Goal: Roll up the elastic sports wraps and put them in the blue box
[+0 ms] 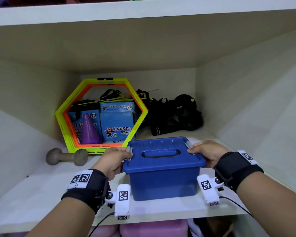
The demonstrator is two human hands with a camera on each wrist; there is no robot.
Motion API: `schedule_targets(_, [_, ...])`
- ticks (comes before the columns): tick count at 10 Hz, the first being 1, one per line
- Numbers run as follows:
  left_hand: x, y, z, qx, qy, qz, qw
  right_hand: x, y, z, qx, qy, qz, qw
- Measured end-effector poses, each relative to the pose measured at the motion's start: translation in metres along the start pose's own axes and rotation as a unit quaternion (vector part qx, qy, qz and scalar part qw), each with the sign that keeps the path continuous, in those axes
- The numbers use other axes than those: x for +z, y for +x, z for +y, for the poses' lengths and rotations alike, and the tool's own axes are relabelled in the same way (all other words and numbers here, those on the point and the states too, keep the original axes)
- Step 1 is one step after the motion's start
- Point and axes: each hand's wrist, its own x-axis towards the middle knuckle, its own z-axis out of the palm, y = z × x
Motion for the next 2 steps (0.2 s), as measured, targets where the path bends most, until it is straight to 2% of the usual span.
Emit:
schedule_targets(1, [0.002,-0.002,-0.003,0.023,-0.005,0.013,1.0,0.003,-0.001,0.007,-0.042,0.002,0.017,0.999])
schedule_targets(2, [0.002,-0.018,-0.005,0.053,0.039,0.044,0.997,0.003,-0.008,0.021,-0.096,0.035,0.059,0.993])
